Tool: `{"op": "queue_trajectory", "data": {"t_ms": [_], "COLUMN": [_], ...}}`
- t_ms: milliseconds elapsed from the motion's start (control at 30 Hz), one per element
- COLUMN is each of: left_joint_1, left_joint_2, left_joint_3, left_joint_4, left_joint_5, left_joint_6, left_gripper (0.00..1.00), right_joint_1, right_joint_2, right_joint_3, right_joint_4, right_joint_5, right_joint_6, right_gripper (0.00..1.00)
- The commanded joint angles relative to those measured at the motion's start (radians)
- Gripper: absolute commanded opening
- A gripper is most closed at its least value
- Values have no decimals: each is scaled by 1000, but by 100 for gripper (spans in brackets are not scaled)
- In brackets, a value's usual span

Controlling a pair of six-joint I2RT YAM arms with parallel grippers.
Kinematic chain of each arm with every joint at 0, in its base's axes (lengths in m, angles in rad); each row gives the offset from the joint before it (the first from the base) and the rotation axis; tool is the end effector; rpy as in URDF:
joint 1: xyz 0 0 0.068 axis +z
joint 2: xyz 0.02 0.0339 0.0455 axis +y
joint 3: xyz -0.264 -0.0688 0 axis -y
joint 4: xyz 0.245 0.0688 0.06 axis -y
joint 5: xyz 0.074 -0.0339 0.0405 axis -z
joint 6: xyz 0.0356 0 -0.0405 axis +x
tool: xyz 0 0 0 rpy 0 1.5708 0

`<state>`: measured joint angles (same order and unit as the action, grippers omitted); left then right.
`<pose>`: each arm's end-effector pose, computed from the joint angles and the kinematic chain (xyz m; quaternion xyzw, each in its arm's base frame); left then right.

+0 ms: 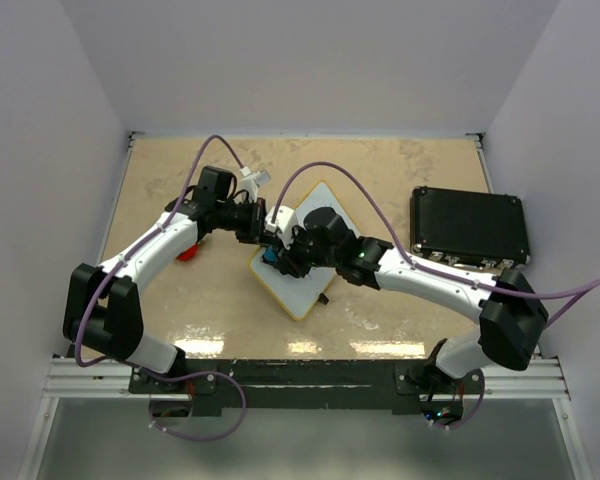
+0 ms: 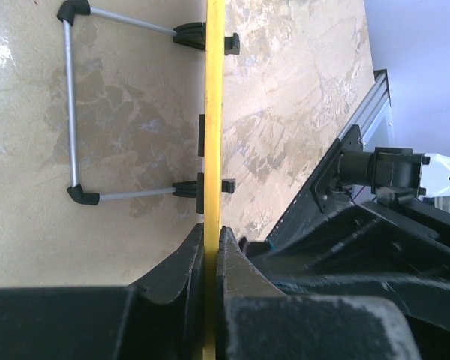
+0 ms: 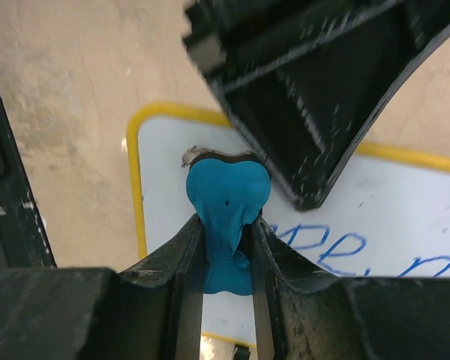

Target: Erase the whiteboard

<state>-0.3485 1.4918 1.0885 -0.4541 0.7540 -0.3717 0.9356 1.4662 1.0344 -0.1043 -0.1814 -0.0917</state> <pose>0.2863 -0.1300 0.2601 0.1184 0.8727 -0.4372 0.1823 0.1929 0.2725 0.2723 -0.4643 0.7319 0.2735 0.4171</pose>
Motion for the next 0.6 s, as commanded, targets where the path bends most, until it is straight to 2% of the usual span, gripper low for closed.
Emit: {"op": "queue_trajectory", "data": {"t_ms": [0, 267, 567], "left_joint_1": [8, 8, 8], "left_joint_2": [-41, -34, -16], "left_joint_3": [7, 2, 16], "left_joint_4": [28, 29, 22], "left_joint_5": [-30, -31, -30], "left_joint_6": [-10, -9, 1], "left_gripper": [0, 0, 0], "right_joint_1": [-1, -1, 0], "right_joint_2": [26, 40, 48], "right_joint_3": [69, -63, -82], "right_joint_4": [43, -17, -162], "right_joint_5": [19, 54, 53], "right_joint_6": [24, -63, -74], "right_gripper": [0, 0, 0]}}
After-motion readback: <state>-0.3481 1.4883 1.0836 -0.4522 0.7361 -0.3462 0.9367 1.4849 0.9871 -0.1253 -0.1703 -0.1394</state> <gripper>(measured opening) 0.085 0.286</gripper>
